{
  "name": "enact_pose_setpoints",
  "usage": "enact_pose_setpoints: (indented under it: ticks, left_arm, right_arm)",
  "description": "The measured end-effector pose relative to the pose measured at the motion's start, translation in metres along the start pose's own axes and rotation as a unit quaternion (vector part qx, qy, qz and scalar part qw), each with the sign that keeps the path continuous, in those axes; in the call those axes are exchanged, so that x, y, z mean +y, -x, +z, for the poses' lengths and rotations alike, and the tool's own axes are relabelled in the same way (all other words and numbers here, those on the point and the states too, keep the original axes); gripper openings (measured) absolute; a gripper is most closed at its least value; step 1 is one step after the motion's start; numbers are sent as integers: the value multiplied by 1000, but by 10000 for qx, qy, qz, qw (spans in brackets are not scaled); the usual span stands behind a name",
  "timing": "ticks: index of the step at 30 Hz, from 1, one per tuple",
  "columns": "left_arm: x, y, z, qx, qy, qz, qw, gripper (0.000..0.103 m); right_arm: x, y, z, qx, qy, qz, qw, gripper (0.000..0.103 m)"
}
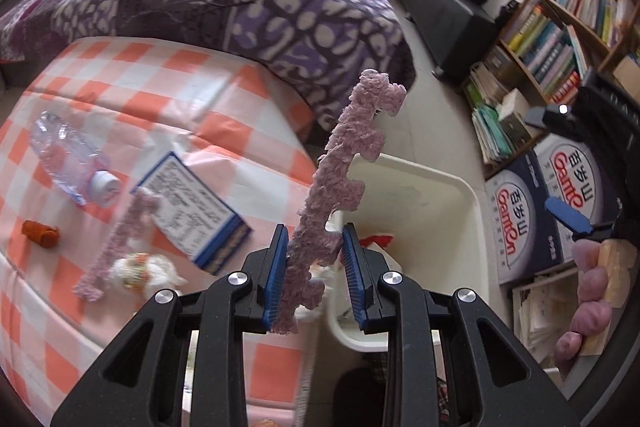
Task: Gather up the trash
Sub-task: 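Release the tissue wad into the bin with the right tool while the left tool drops the pink strip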
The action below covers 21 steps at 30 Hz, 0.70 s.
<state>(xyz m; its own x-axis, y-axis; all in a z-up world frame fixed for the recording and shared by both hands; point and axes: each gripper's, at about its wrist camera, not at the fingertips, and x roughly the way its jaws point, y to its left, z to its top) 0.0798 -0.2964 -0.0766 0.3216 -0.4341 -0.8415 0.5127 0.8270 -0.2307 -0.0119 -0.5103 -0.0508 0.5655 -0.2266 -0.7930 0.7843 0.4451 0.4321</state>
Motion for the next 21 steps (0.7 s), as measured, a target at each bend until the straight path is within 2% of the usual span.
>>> enact_pose_setpoints:
  ticks: [5, 6, 7, 11, 13, 17, 21]
  left_arm:
    - [-25, -11, -3, 88, -179, -443, 9988, 29]
    - [-28, -12, -3, 94, -206, -521, 9984, 34]
    - [-31, -13, -3, 97, -222, -619, 9978, 44]
    - [-38, -16, -2, 99, -222, -741, 9970, 55]
    - [-38, -16, -1, 84, -203, -667, 9975, 61]
    - [-29, -15, -2, 61, -223, -308, 9993, 63]
    - [-8, -10, -1, 48, -60, 40, 10000, 67]
  right_arm:
    - [-11, 4, 7, -29, -46, 0, 10000, 93]
    - [-14, 5, 9, -56, -55, -1, 10000, 93]
    - [-16, 6, 11, -97, -60, -11, 9999, 93]
    - [-24, 9, 16, -213, -51, -89, 9997, 94]
    - [-26, 8, 17, -206, -49, -120, 9997, 94]
    - [-19, 3, 15, -135, 103, -172, 9997, 96]
    - [4, -5, 4, -53, 549, -308, 9980, 96]
